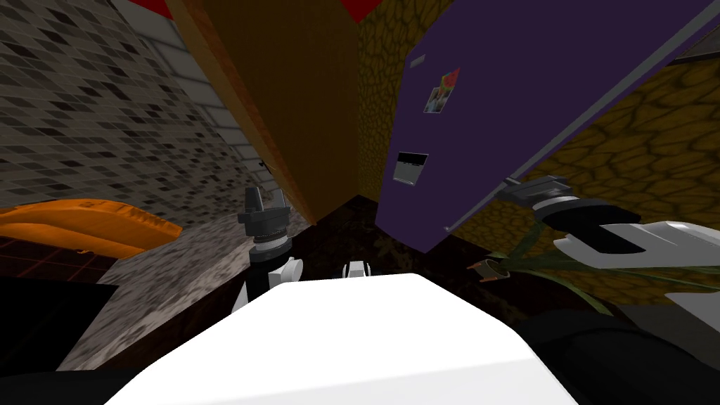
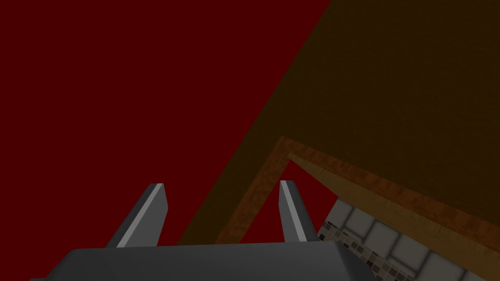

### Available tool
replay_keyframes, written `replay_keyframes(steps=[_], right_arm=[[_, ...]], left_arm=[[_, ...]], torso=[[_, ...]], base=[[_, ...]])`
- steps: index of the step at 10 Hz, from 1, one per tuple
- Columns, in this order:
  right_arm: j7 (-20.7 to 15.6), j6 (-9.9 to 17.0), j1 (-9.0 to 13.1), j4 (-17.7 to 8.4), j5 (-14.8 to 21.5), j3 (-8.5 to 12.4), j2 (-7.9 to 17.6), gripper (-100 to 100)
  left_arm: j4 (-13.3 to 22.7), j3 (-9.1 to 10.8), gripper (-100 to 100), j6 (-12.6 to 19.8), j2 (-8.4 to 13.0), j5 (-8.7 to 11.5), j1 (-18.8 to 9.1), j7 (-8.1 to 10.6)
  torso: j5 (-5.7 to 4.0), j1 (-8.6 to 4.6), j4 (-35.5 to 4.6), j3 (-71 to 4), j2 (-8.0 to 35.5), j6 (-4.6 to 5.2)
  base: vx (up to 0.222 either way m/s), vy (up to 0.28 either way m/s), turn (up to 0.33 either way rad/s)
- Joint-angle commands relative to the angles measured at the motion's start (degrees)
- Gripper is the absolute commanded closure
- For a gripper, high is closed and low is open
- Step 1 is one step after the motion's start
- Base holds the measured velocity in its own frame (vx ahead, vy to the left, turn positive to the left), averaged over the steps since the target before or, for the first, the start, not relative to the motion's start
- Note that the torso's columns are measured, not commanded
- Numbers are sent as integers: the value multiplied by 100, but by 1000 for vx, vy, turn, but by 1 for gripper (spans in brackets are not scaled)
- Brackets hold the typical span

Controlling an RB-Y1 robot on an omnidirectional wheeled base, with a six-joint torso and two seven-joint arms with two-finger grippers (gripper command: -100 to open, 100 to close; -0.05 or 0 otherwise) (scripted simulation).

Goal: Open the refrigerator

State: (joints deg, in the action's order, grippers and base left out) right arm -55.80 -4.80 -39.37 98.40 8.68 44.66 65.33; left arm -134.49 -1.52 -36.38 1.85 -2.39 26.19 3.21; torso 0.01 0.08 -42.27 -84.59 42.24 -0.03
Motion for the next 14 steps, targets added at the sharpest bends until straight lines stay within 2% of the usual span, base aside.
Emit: replay_keyframes(steps=[1, 2, 3, 5, 6, 7, 8, 10, 12, 14], right_arm=[[-196, 165, -468, 168, -411, 183, 11, 100], [-196, 165, -616, 168, -411, 183, 11, 100], [-476, 449, -810, 441, -679, 474, -3, 100], [-513, 509, -1106, 553, -920, 511, -3, 100], [-513, 509, -1263, 553, -920, 511, -3, 100], [-510, 461, -1185, 508, -903, 524, -9, 100], [-545, 416, -1027, 353, -793, 455, -187, -100], [-575, 382, -865, 211, -690, 387, -346, -100], [-624, 330, -621, -1, -531, 286, -586, -100], [-661, 293, -447, -151, -418, 214, -757, -100]], left_arm=[[0, 0, 0, 0, 0, 0, 0, 0], [0, 1, 0, 0, 1, 0, 0, 0], [0, 1, 0, 0, 1, 0, 0, 0], [0, 0, 0, 0, 0, 0, 0, 0], [0, 1, 0, 0, 1, 0, 0, 0], [0, 1, 0, 0, 1, 0, 0, 0], [0, 1, 0, 0, 1, 0, 0, 0], [0, 3, 0, 0, 3, 1, 1, 0], [0, 3, 0, 0, 3, 0, 1, 0], [0, 3, 0, 0, 3, 0, 1, 0]], torso=[[2, -2, 0, -1, 0, 4], [-7, -28, -2, 5, 9, 4], [-12, -42, -4, 8, 13, 3], [8, 14, -2, 3, 7, 3], [0, -11, -1, 2, 2, 4], [-9, -32, 0, 0, 0, 4], [-10, -31, 0, 0, 1, 1], [-21, -61, 2, -2, -3, 2], [-2, -6, -1, 3, 5, 3], [1, -3, 1, -1, -1, 2]], base=[[2, 72, -16], [-14, 17, -5], [1, 111, 75], [-5, 101, 13], [12, 22, -5], [4, 7, -4], [33, -125, 122], [32, -200, 103], [40, -185, 108], [40, -200, 95]])
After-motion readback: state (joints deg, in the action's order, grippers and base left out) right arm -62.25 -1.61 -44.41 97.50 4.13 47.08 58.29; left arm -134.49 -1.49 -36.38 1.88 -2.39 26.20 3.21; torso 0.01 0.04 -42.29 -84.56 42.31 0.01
